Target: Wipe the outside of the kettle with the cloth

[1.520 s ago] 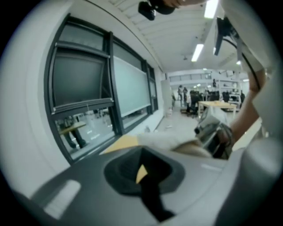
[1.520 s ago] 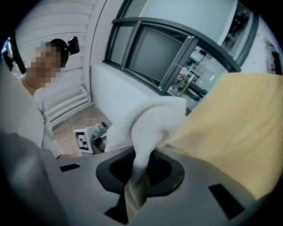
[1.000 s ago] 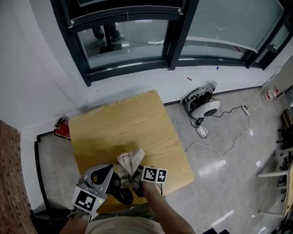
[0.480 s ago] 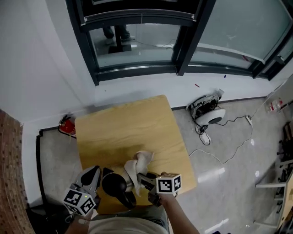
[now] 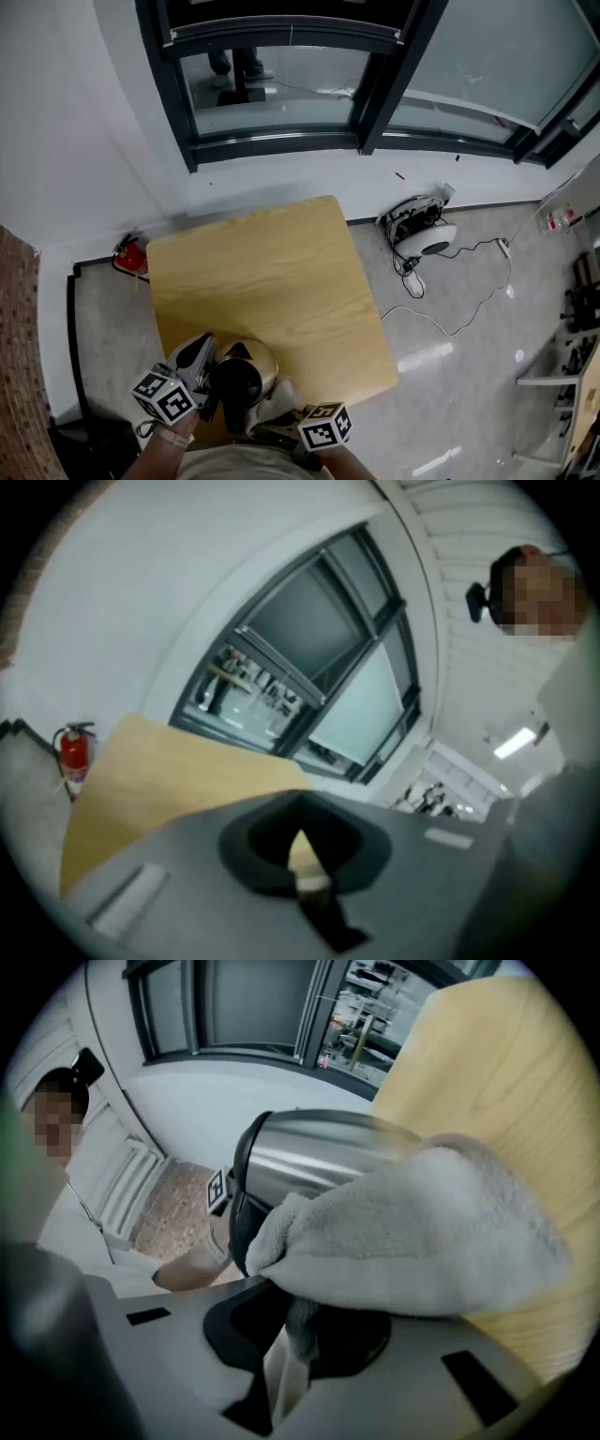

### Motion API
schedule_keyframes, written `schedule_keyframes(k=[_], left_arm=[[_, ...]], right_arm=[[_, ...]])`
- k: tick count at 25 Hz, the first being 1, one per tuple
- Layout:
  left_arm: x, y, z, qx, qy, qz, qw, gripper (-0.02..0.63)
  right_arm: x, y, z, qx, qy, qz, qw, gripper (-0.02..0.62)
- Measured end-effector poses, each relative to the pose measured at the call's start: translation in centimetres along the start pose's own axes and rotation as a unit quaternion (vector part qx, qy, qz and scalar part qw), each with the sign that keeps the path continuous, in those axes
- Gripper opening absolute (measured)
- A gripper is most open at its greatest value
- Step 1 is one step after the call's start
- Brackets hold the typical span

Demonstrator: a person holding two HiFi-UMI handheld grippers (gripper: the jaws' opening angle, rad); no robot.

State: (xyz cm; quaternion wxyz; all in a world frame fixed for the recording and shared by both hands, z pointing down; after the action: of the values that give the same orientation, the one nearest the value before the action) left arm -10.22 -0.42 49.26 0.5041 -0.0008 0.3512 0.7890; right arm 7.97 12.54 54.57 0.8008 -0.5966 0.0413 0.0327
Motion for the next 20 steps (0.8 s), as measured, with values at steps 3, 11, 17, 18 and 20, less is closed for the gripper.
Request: schedule_keyframes(k=[3,11,17,18,20], left_arm=[[-0.3,-2.2,-2.9,-0.044,0.009,0.053,0.9976,-0.014],[0.3,-10.5,-2.0,-0.323,0.055,0.058,0.9432,-0.014],[-0.1,-11.1,-1.0,-0.388,0.044,0.025,0.9203,-0.014],[-0.2,-11.2,-0.9,-0.395,0.040,0.017,0.9179,-0.014],[-0.1,-11.1,-1.0,-0.398,0.034,0.004,0.9166,-0.014]], right_arm=[[3.2,2.7,-1.8,0.106,-0.131,0.019,0.985,0.060],[5.2,-4.9,-10.0,0.044,-0.298,0.091,0.949,0.060],[4.0,-2.7,-13.1,0.115,-0.258,0.058,0.958,0.060],[3.8,-1.1,-13.6,0.160,-0.255,0.032,0.953,0.060],[3.4,-3.9,-13.6,0.132,-0.239,0.074,0.959,0.060]])
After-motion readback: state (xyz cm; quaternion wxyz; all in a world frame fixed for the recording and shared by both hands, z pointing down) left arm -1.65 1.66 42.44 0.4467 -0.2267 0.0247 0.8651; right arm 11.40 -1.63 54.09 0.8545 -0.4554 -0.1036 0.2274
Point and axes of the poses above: the fingertips, and each gripper's own axes: x backward along the fingers, y to its left, z out of its underside, the point moved 7 cm from there along x, backward along the fingers, and after that the axes turned 7 degrees about -z, right-handed, at the moved point
